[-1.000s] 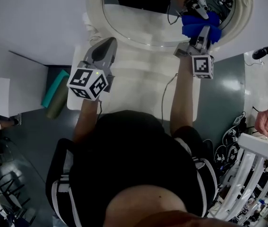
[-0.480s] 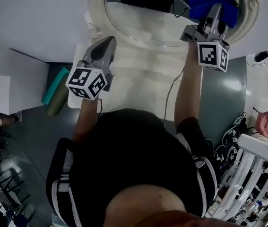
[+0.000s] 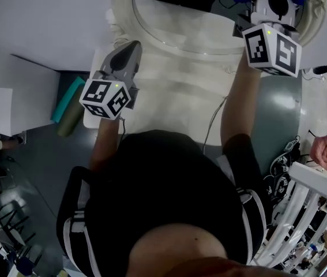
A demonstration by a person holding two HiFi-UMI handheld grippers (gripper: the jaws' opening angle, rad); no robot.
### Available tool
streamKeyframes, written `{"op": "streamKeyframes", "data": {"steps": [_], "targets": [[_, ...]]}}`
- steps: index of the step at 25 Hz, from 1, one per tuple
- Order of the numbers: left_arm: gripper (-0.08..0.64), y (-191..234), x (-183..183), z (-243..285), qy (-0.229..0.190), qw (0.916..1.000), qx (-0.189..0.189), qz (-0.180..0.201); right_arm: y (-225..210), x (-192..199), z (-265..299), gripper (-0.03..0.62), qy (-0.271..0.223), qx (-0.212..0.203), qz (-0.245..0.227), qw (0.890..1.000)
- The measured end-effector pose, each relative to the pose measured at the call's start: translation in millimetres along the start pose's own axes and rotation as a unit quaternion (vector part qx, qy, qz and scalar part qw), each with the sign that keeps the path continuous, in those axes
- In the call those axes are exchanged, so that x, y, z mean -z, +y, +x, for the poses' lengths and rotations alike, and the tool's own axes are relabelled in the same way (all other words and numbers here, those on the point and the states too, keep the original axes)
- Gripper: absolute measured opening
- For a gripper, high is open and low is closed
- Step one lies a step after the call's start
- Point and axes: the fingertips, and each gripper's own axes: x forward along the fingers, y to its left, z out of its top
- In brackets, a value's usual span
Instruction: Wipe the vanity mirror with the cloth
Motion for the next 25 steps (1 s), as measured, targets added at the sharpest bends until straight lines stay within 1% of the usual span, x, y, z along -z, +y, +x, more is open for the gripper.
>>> {"op": "streamKeyframes", "data": {"steps": [3, 6, 7, 8, 10, 11, 12, 15, 19, 22, 25], "targets": [[0.009, 2.9, -0.7, 0.5, -0.001, 1.0, -0.002, -0.002, 25.0, -2.9, 13.3, 0.028, 0.025, -0.034, -0.07, 0.997], [0.009, 6.3, 0.2, 1.4, 0.0, 1.0, -0.003, -0.005, 54.1, 1.2, 23.4, 0.028, 0.048, -0.076, -0.141, 0.986], [0.009, 7.5, 0.9, 1.9, 0.001, 1.0, -0.004, -0.005, 64.3, 5.1, 25.3, 0.028, 0.054, -0.091, -0.17, 0.98], [0.009, 8.6, 1.7, 2.5, 0.001, 1.0, -0.004, -0.006, 74.1, 10.6, 26.3, 0.028, 0.06, -0.106, -0.205, 0.971], [0.009, 10.6, 3.1, 3.2, 0.002, 1.0, -0.004, -0.007, 90.9, 26.7, 24.4, 0.028, 0.073, -0.13, -0.284, 0.947], [0.009, 11.4, 3.7, 3.2, 0.003, 1.0, -0.005, -0.007, 98.9, 37.0, 21.6, 0.028, 0.081, -0.139, -0.312, 0.936], [0.009, 12.2, 4.2, 3.1, 0.004, 0.9999, -0.005, -0.008, 107.0, 47.9, 18.1, 0.028, 0.086, -0.147, -0.331, 0.928], [0.009, 14.4, 6.5, 2.0, 0.008, 0.9999, -0.008, -0.01, 133.4, 83.4, 3.9, 0.028, 0.086, -0.18, -0.366, 0.909], [0.009, 18.6, 10.1, 0.3, 0.011, 0.9998, -0.013, -0.013, 159.6, 143.4, -25.7, 0.028, 0.119, -0.233, -0.404, 0.877], [0.009, 22.0, 14.3, -1.9, 0.014, 0.9996, -0.018, -0.016, 174.7, 196.7, -55.0, 0.028, 0.147, -0.264, -0.422, 0.855], [0.009, 25.4, 18.9, -4.6, 0.018, 0.9994, -0.024, -0.017, 187.3, 260.9, -92.3, 0.028, 0.182, -0.298, -0.438, 0.828]]}}
